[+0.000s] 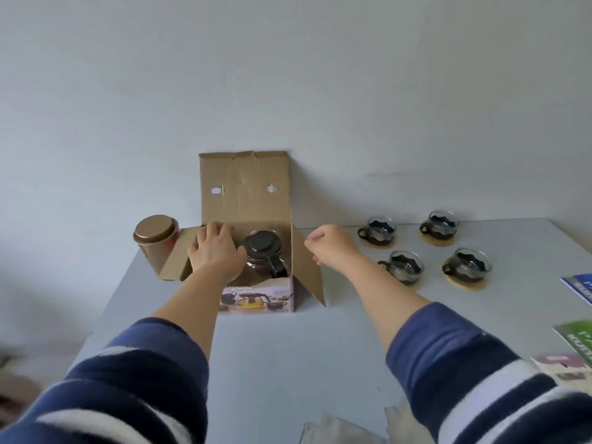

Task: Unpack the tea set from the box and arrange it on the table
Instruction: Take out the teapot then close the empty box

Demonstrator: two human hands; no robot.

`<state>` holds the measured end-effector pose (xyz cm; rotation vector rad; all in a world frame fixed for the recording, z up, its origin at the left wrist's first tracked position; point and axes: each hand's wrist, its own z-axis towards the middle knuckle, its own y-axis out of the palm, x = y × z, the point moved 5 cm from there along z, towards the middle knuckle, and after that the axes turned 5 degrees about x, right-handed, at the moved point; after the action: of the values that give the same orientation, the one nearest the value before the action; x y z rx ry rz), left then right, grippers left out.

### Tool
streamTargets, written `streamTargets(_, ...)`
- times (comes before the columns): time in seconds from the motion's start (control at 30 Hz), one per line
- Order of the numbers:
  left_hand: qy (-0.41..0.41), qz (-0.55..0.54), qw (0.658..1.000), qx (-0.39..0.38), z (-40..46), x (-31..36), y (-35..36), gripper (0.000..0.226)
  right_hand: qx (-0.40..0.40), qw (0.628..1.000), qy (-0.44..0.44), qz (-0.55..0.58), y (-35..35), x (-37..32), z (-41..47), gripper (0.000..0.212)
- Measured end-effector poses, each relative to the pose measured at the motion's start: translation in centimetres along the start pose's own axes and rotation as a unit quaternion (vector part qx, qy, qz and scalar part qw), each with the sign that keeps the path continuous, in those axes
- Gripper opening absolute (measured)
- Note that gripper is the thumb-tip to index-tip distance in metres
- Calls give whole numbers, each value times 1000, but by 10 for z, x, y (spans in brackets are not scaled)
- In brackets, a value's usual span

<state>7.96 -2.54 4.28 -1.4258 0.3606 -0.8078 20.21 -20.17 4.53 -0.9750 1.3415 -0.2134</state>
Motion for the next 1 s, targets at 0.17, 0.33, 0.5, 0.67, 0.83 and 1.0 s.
streamTargets(0.17,-74,-21,997,-9,4,-63,13,67,-45,994,50,-88,61,-42,3,15)
streamTargets(0.33,-147,-150,973,-92,0,-80,35,59,-40,951,64,-299,88,-45,6,31)
streamTargets(0.5,-164,-179,967,-74,0,-80,39,51,-25,958,63,-279,89,-45,13,32)
streamTargets(0.67,-180,-177,965,-78,-1,-75,37,41,32,930,70,-359,95,-43,3,29)
streamTargets(0.83,-187,-172,964,-79,-3,-73,37,40,63,950,20,-305,84,-52,-6,35)
streamTargets(1.0,-185,-160,966,-80,-4,-75,37,48,81,974,-6,-211,31,-71,-3,33)
